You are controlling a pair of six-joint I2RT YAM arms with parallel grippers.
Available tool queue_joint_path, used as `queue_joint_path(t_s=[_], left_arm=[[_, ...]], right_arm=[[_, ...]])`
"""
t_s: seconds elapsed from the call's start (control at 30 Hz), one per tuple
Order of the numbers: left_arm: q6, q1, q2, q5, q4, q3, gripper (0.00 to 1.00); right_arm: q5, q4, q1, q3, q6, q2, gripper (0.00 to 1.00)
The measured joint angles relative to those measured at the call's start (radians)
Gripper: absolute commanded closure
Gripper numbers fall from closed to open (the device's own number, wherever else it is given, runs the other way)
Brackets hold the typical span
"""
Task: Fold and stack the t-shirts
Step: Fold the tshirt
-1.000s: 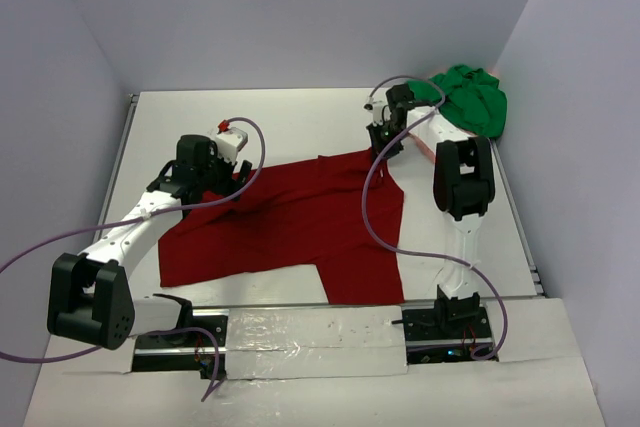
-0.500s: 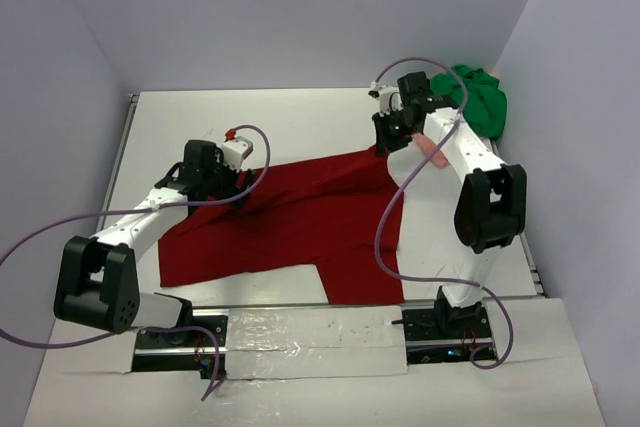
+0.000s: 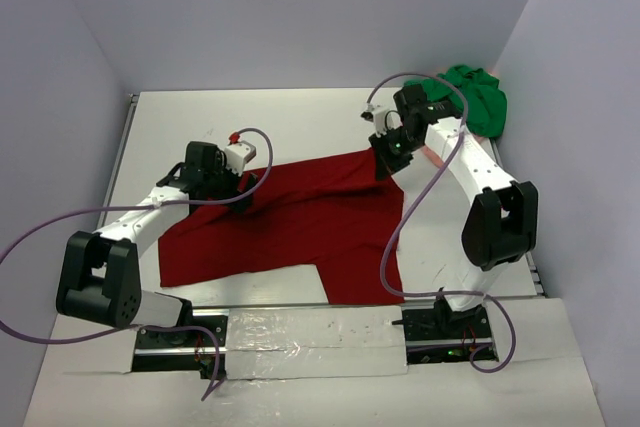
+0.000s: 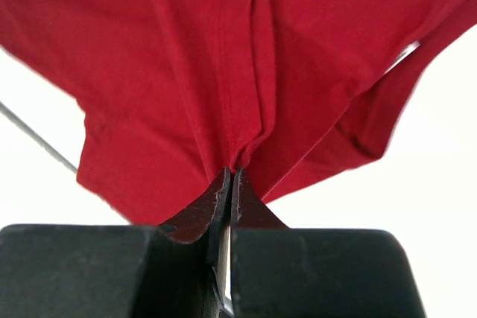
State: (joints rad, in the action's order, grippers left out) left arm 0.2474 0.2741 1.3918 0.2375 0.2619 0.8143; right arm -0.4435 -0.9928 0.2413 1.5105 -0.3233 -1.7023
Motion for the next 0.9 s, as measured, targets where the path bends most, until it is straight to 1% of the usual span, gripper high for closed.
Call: queue_joint_path(t_s=[0.13,0.17,0.2,0.23,0.3,0.33,0.43,0.57,0.73,0.9], left_arm=[[0.001,0.0,0.0,0.016,0.021,0.006,0.12],[0.002,0.0,0.001,0.021,0.027,0.009,0.12],[0.003,0.0,0.003,0.026,0.035,0.013,0.12],[0.005,0.0,0.007,0.032,0.045,0.019,0.12],[0.008,0.0,0.018,0.044,0.058,0.032,0.11],[0.011,0.0,0.024,0.051,0.065,0.037,0.11],[0.021,-0.001,0.04,0.072,0.083,0.051,0.11],[0.03,-0.001,0.057,0.095,0.098,0.054,0.11],[0.047,-0.012,0.076,0.109,0.105,0.054,0.12],[0.044,-0.035,0.091,0.097,0.097,0.054,0.12]], right_arm=[[-0.01,-0.06,0.012,-0.045,-0.035,0.026,1.0],[-0.011,-0.076,0.015,-0.056,-0.044,0.027,0.91],[-0.011,-0.098,0.018,-0.07,-0.056,0.027,0.76],[-0.013,-0.114,0.021,-0.084,-0.064,0.027,0.53],[-0.021,-0.156,0.024,-0.118,-0.102,0.025,0.26],[-0.023,-0.177,0.025,-0.134,-0.114,0.021,0.24],[-0.025,-0.202,0.03,-0.177,-0.145,0.002,0.22],[-0.024,-0.189,0.031,-0.178,-0.146,-0.009,0.22],[-0.027,-0.112,0.031,-0.115,-0.121,-0.023,0.23],[-0.036,-0.002,0.035,-0.037,-0.081,-0.082,0.23]])
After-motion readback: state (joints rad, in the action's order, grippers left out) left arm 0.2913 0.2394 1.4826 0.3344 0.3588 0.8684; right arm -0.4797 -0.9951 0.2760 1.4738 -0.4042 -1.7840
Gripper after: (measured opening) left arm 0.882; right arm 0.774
